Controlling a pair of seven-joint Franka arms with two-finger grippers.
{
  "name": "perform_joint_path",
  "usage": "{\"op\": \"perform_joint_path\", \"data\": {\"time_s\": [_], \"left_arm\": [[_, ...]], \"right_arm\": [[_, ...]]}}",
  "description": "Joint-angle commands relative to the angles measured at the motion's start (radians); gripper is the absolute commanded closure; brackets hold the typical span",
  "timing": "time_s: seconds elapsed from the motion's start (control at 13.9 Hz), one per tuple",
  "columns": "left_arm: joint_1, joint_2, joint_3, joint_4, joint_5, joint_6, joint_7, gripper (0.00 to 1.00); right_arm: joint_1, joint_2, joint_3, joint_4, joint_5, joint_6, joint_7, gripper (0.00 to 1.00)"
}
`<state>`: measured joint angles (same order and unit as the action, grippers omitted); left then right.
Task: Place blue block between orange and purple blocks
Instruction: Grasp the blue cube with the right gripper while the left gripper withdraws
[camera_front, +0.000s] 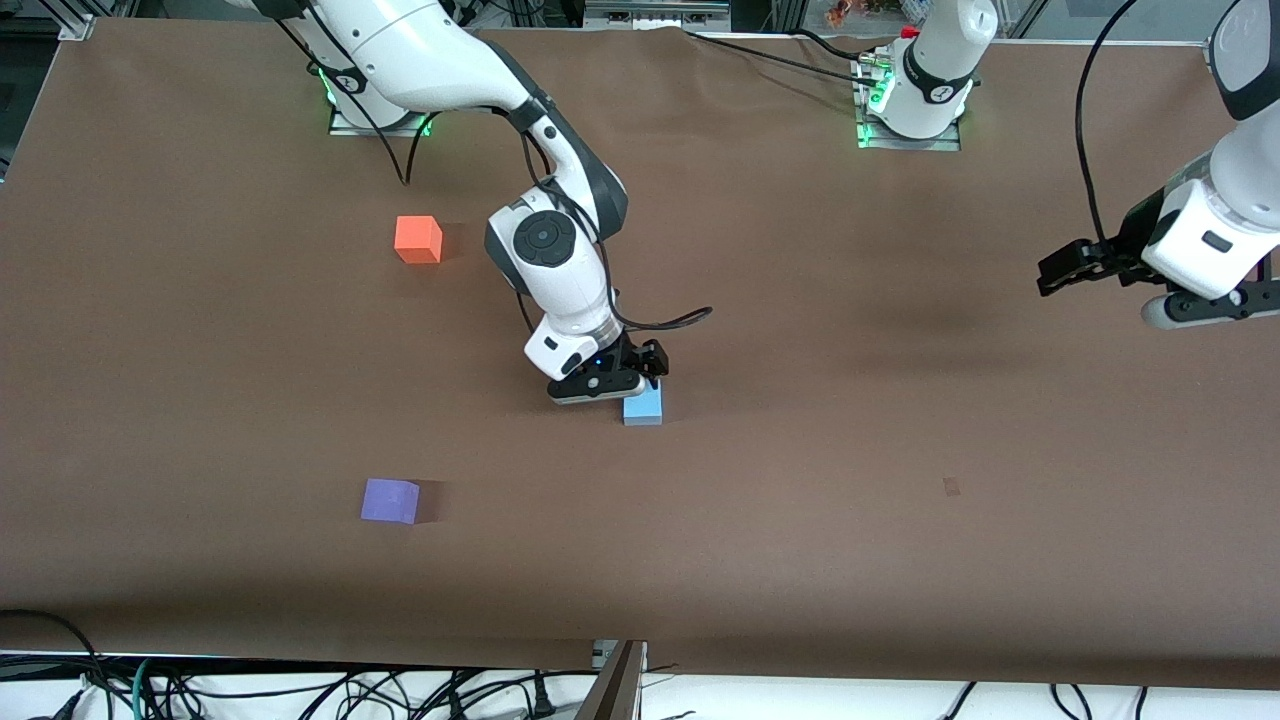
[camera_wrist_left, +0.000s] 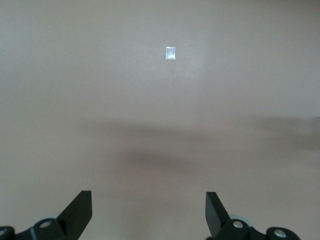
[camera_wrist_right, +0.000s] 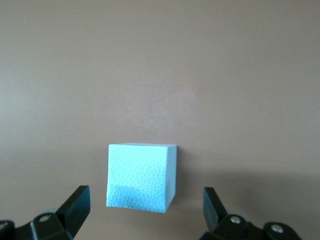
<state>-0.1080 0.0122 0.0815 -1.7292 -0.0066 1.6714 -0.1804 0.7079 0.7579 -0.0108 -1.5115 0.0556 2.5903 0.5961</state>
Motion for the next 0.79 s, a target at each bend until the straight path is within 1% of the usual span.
{"op": "perform_joint_path", "data": {"time_s": [0.0,0.22,0.29,0.43,0.5,0.72], "left_arm": [[-0.004,-0.017,0.004,0.017,0.002,0.013,0.021,0.0],[-0.001,-0.009,0.009,0.048,0.008,0.011,0.009,0.0],[0.023,-0.012,0.02,0.048,0.01,0.017,0.022,0.0],[0.062,0.011,0.018,0.091,0.002,0.011,0.022,0.0],[0.071,0.015,0.02,0.092,-0.004,0.011,0.028,0.0],[0.068,0.038,0.014,0.129,0.008,0.004,0.027,0.0]], "right_arm": [[0.048,0.07,-0.018,0.079,-0.002,0.016,0.021,0.0],[0.058,0.104,-0.028,0.122,-0.005,0.016,0.036,0.0],[0.058,0.106,-0.029,0.123,-0.005,0.016,0.034,0.0],[0.058,0.107,-0.029,0.122,-0.034,0.016,0.034,0.0],[0.056,0.109,-0.032,0.122,-0.052,0.016,0.034,0.0],[0.054,0.11,-0.035,0.122,-0.057,0.016,0.033,0.0]]}}
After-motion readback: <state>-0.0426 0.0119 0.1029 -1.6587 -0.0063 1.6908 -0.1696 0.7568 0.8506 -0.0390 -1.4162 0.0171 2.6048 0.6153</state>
